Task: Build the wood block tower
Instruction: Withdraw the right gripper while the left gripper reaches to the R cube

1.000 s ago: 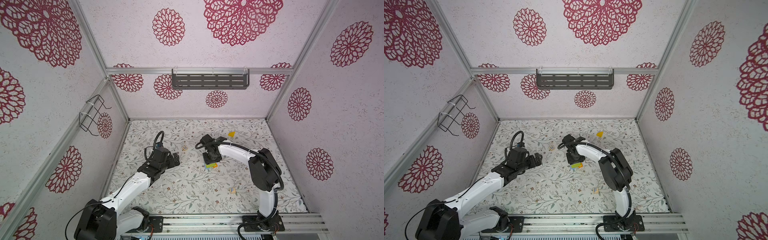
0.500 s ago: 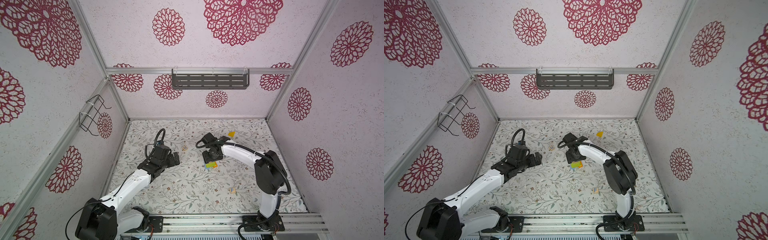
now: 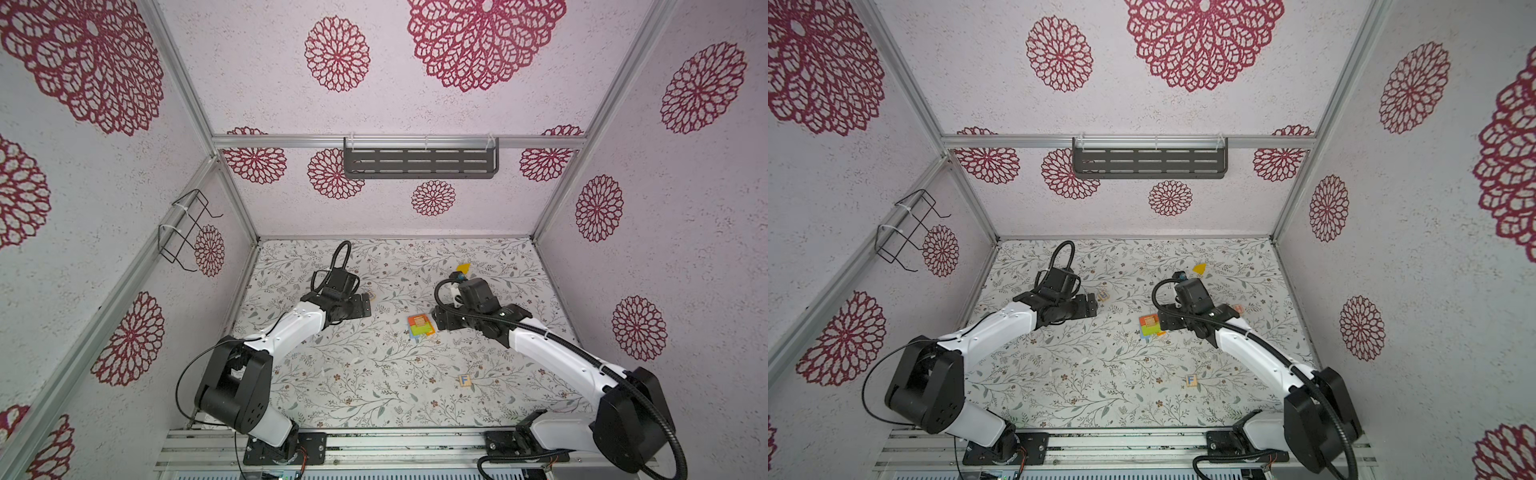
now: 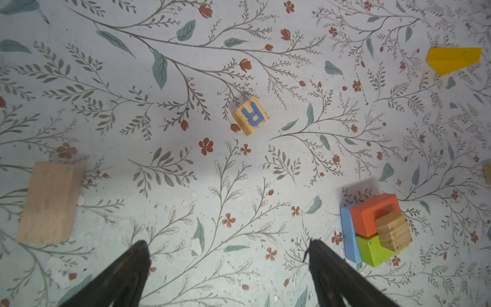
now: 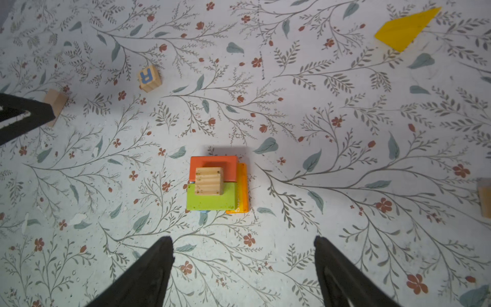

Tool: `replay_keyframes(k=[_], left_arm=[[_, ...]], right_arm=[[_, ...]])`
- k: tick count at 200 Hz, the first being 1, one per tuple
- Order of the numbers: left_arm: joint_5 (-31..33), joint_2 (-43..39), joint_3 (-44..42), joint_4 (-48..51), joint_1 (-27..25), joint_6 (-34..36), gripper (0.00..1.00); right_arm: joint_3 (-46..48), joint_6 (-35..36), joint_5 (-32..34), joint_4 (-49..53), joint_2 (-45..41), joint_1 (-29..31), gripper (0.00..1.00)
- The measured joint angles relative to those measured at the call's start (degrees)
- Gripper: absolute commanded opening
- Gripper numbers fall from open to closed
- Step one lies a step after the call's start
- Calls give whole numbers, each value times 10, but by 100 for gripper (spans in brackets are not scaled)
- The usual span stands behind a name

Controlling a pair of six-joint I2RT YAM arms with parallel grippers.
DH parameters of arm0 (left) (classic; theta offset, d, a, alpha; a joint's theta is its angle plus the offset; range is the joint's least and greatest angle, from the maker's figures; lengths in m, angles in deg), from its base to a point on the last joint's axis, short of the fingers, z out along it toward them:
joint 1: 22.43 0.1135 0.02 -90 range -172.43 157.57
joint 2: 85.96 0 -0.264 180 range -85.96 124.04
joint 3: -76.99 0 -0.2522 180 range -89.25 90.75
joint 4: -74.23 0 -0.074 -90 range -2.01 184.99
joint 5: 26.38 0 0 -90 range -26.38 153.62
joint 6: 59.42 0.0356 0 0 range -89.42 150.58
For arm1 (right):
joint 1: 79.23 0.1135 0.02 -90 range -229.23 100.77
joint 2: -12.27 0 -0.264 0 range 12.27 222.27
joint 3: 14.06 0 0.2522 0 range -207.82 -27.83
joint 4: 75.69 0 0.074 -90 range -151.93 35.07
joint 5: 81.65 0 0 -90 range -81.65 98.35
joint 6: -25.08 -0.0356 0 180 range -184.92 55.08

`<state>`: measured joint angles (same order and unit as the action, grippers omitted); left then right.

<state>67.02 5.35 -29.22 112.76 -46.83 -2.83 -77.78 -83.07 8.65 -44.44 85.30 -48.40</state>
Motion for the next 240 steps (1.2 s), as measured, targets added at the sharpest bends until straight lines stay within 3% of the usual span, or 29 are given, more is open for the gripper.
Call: replay_keyframes(k=[66,95,240], left_arm=[[47,141,120,57,0,-40,97],[68,177,159,78,-2,-69,90],[96,333,353,159,-26,-141,83]], right_arm=[[120,-40,-3,-141,-73,-34,91],[158,-57,5,-190,-73,-35,91],[254,-96,26,-278,-183,-37,88]])
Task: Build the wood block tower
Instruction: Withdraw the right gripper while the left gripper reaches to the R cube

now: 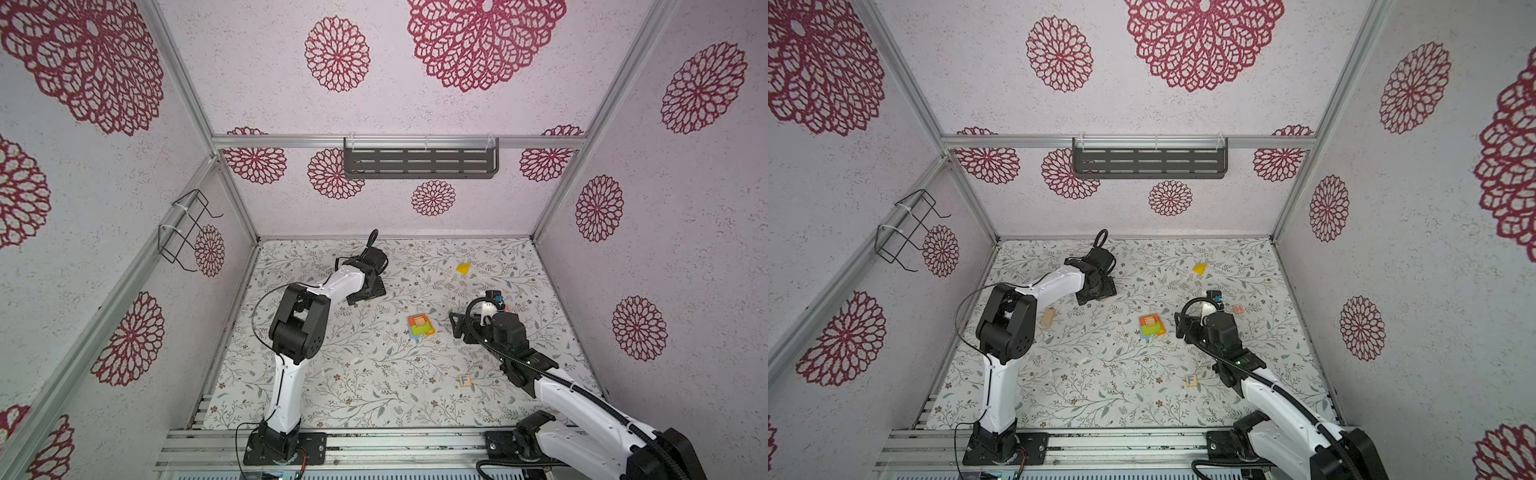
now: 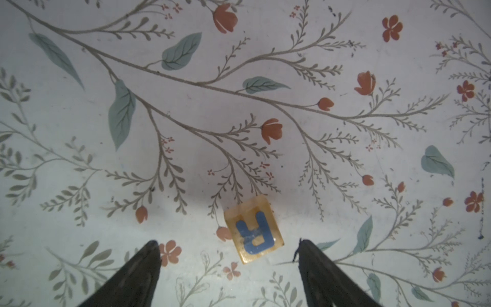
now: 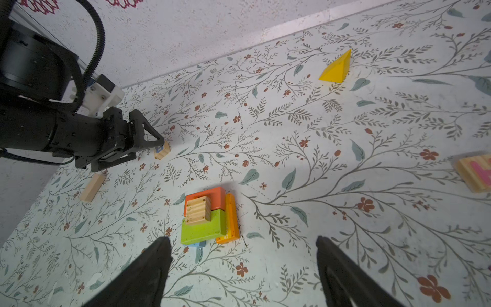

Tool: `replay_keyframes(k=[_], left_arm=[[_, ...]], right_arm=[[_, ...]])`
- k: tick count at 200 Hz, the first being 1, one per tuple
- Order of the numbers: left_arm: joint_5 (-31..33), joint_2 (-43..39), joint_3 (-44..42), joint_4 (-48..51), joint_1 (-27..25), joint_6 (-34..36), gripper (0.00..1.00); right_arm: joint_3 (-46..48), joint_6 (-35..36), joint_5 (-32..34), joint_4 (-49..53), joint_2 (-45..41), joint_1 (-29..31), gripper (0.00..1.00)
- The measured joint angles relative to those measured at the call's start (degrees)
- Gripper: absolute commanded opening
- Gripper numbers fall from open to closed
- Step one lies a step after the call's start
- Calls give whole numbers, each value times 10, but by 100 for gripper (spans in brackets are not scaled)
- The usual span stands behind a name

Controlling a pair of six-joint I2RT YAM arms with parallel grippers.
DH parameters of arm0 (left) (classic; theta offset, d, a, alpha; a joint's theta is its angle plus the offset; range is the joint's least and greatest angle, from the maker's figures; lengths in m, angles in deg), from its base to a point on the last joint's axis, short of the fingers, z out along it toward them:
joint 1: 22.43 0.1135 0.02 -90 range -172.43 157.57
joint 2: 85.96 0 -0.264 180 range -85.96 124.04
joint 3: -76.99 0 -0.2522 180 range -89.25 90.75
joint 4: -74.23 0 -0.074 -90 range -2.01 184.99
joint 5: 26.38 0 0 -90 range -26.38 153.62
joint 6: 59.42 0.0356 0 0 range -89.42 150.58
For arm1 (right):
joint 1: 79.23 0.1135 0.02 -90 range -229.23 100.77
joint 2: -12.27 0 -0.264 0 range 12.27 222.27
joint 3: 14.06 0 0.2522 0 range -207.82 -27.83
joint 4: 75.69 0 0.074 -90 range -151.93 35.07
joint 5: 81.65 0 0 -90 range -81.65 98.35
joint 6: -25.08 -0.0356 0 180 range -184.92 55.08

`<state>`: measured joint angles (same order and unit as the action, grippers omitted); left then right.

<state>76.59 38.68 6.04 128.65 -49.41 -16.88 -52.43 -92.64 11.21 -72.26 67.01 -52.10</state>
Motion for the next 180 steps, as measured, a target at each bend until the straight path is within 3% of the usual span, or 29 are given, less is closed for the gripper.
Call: replay_keyframes(k=[139,180], left_arm=[[0,21,10,8,-1,-19,78],[0,25,25,7,-1,-20,70]], right_arm=[[0,-8,0,-19,30,0,88],[0,-8,0,-19,30,0,88]])
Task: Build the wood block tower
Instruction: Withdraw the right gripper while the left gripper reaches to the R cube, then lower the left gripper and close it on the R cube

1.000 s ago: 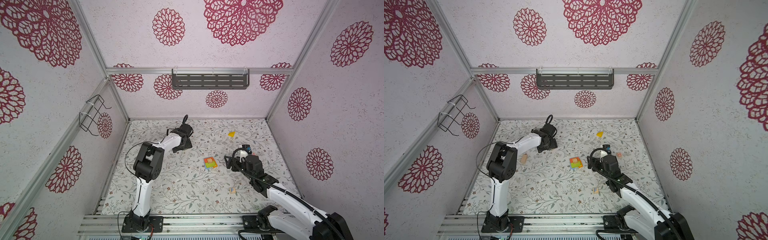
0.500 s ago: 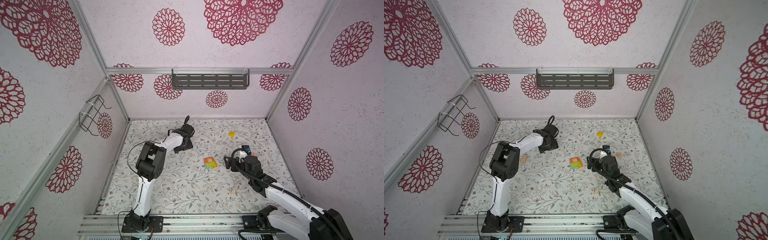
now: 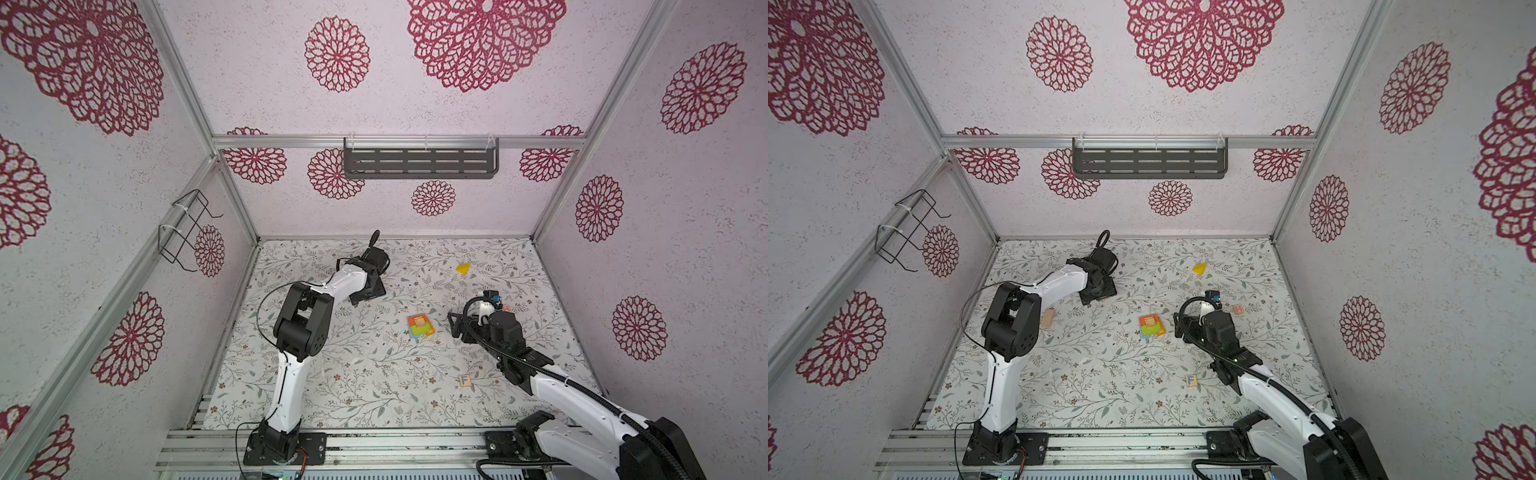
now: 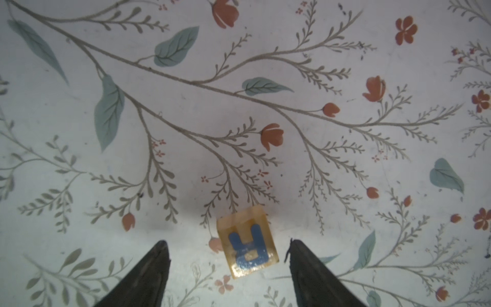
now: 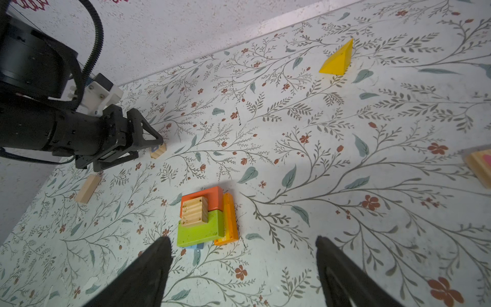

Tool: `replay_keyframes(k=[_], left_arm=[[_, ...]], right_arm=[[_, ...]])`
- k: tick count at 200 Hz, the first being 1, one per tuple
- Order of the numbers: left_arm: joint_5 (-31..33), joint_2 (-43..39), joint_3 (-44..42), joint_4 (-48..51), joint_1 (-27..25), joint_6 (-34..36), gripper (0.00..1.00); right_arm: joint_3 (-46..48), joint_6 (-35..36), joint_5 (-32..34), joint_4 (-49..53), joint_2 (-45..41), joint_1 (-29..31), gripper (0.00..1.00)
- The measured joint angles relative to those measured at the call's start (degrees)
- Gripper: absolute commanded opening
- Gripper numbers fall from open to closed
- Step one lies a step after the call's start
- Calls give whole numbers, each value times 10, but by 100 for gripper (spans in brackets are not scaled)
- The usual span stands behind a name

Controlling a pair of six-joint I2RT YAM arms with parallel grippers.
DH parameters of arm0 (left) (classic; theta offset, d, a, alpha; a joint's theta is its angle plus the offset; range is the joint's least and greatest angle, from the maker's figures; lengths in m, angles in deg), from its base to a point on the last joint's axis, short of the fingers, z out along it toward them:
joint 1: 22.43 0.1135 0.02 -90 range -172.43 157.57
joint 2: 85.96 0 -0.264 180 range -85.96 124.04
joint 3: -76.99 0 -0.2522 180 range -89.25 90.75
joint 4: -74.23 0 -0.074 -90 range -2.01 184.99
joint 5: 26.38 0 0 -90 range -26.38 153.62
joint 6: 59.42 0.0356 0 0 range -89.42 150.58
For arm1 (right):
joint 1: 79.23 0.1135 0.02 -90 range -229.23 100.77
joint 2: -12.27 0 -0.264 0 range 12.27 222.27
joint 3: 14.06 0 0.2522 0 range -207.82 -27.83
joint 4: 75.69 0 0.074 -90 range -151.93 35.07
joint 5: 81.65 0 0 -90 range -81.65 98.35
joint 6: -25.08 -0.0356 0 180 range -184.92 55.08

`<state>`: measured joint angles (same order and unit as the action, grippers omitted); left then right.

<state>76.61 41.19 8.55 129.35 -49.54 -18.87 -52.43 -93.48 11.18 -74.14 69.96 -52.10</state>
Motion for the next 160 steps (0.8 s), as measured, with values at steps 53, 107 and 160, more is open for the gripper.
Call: replay_keyframes(k=[53,107,160], left_arm=[[0,7,1,1,0,0,65],[-2,13,1,1,0,1,53],[-2,14,1,1,0,1,49]], right_arm=[[0,0,0,-1,11,0,87],[0,0,0,-5,15,0,87],[0,0,0,-8,21,0,87]])
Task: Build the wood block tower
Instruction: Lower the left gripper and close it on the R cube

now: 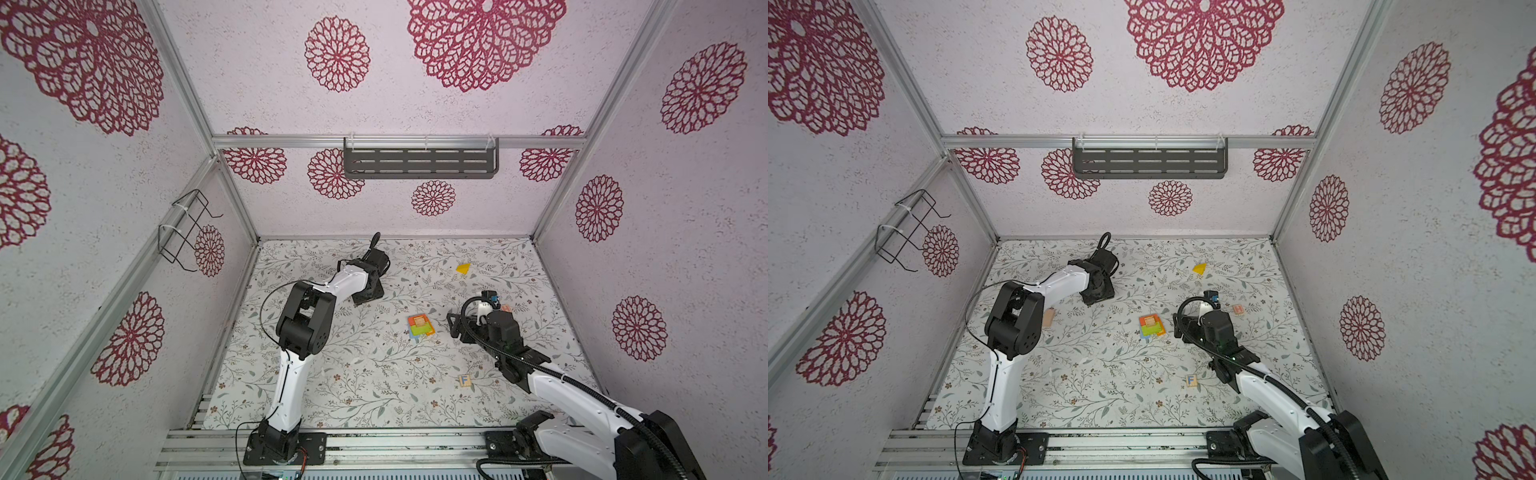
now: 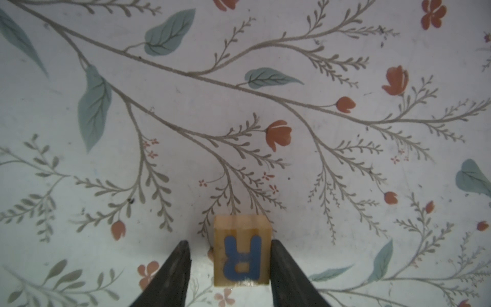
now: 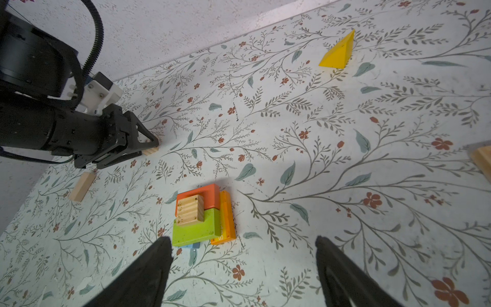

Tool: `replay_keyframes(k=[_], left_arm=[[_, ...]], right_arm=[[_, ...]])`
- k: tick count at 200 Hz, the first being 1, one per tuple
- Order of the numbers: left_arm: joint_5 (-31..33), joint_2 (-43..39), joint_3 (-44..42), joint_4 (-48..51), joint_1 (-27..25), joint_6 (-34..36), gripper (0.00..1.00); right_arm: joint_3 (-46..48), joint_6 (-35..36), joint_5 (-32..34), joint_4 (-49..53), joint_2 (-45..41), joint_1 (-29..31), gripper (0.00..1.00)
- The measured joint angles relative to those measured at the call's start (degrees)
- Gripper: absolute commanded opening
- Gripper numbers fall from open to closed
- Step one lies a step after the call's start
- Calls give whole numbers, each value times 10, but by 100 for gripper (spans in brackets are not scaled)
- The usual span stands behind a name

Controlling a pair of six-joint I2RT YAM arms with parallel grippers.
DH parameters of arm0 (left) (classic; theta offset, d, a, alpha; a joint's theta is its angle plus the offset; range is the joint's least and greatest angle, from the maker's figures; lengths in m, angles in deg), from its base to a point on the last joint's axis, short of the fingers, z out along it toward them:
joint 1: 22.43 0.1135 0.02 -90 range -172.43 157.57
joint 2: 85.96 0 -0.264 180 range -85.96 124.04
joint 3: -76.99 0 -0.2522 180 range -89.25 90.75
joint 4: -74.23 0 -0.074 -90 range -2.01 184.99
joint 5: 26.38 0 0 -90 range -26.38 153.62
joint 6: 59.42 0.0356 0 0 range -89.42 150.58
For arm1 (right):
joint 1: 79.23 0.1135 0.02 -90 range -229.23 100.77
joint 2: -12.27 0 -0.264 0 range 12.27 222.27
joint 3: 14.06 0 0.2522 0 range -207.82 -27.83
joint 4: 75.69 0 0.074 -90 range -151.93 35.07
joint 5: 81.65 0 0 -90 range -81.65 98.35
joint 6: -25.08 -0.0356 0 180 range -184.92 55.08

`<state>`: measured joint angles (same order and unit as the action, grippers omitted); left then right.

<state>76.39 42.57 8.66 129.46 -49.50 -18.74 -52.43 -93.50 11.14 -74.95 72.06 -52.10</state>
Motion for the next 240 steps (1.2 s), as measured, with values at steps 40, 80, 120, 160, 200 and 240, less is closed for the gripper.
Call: replay_keyframes(k=[40,80,120,160,200,240], left_arm=[[0,0,0,-1,1,3,44],[-2,2,0,-2,3,6,43],[-2,10,12,-2,5,13,41],[-3,14,17,-2,7,20,33],[-3,14,17,-2,7,28,29],[-6,14,20,8,7,46,29]], right_arm=[[0,0,0,0,2,0,87],[0,0,0,-1,8,0,87],[0,0,0,-5,15,0,87],[0,0,0,-5,22,0,87],[0,0,0,-5,22,0,87],[0,0,0,-7,27,0,88]])
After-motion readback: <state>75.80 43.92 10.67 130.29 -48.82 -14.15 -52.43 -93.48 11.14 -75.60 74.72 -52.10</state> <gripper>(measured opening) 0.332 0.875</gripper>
